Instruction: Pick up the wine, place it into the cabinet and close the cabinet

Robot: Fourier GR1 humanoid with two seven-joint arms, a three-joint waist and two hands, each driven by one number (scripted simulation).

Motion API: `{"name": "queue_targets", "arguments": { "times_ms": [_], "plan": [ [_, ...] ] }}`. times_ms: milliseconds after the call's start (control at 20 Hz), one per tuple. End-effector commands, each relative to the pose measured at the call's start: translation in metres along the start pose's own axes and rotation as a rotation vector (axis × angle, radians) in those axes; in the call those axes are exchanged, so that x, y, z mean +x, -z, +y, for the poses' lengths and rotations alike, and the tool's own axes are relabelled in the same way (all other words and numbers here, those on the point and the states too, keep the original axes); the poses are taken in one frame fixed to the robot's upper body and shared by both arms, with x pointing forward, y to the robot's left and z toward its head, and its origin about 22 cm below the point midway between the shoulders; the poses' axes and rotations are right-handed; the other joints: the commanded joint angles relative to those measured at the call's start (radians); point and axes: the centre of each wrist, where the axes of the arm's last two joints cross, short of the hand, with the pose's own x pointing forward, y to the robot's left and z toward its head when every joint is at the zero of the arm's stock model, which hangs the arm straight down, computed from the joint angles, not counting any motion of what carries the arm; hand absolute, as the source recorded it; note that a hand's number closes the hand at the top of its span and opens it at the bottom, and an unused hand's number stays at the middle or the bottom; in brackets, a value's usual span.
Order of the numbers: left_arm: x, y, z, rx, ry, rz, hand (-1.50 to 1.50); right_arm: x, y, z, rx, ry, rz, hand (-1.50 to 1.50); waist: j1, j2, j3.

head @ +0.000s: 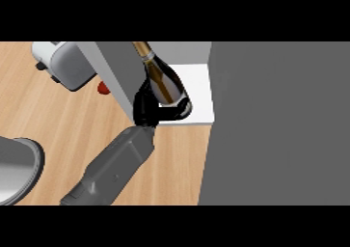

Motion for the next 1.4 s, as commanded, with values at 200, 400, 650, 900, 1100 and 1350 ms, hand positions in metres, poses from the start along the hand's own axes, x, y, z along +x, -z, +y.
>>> {"name": "queue_targets", "arguments": {
  "times_ms": [200,400,650,900,1100,1350],
  "plan": [
    [0.026,0.038,-0.017,0.009,0.013,0.018,1.5,0.008,0.001,-0.001,0.013,0.009,-0.003,-1.5,-0.002,0.0,0.0],
    [0.033,0.047,-0.027,0.012,0.04,0.023,1.5,-0.014,0.001,-0.005,0.011,0.007,-0.008,-1.5,-0.022,0.007,0.0],
    [0.049,0.06,-0.044,0.039,0.077,0.051,1.5,-0.012,0.016,0.003,0.04,0.034,-0.026,-1.5,-0.041,0.014,0.0],
    [0.039,0.055,-0.027,0.057,0.061,0.04,1.5,-0.002,0.006,0.001,0.057,0.03,-0.036,-1.5,-0.059,0.017,0.0],
    [0.037,0.051,-0.032,0.073,0.045,0.041,1.5,-0.011,0.018,-0.001,0.074,0.036,-0.037,-1.5,-0.079,0.02,0.0],
    [0.031,0.046,-0.027,0.041,0.055,0.061,1.5,-0.005,0.006,0.007,0.089,0.021,-0.045,-1.5,-0.079,0.017,0.0]
  ]
}}
